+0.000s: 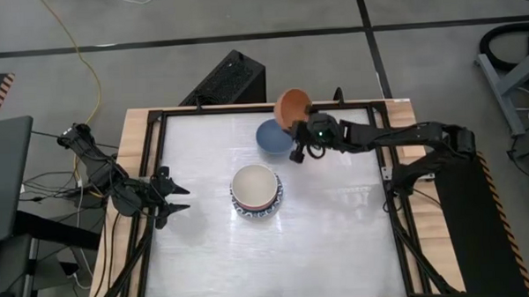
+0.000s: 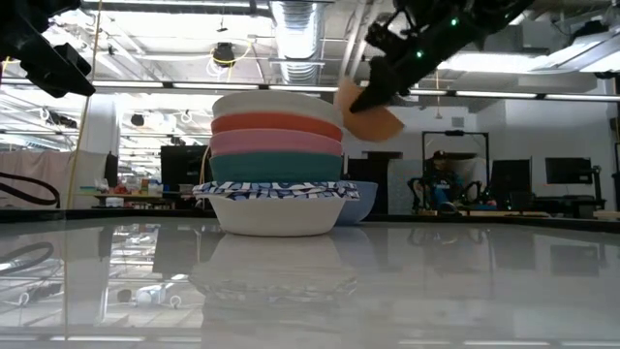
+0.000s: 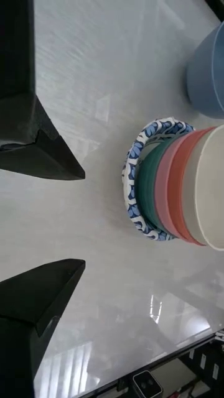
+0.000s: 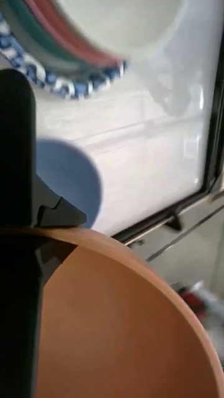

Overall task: Nest bowls inside each other
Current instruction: Stack the peach bowl on top of the white bowl

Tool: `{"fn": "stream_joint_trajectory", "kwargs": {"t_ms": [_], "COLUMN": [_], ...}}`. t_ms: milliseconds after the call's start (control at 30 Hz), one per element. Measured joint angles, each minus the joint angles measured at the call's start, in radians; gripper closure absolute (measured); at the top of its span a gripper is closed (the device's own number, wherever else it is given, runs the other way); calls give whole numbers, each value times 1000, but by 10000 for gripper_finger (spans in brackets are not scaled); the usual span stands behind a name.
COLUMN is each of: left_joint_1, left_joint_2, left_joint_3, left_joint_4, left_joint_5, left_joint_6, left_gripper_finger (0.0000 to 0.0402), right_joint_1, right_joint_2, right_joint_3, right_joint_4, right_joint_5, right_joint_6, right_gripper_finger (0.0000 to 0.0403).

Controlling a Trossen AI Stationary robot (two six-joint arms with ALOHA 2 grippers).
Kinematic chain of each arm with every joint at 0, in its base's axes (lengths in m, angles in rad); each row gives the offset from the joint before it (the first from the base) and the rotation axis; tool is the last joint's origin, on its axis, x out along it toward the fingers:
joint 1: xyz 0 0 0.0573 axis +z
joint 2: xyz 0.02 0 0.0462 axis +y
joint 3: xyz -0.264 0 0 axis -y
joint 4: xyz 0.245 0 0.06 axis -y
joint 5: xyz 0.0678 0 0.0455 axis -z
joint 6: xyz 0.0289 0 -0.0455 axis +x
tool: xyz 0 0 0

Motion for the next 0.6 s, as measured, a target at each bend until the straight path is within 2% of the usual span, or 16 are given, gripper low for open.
{"fn": "stream_joint_trajectory", "kwargs": {"t_ms": [267,600], "left_joint_1": [0,0], "left_joint_2": [0,0], "left_joint_3": [0,0], "left_joint_4": [0,0], "left_joint_5": [0,0], "left_joint_6": [0,0], "left_gripper_finger": [194,194], "right_joint_1": [192,482], "right_joint_2": [0,41], "right_joint_3": [1,2], "right_joint_4": [91,259], "right_joint_5": [13,341], "right_joint_6": [-158,-286], "right_gripper_finger": [396,396]}}
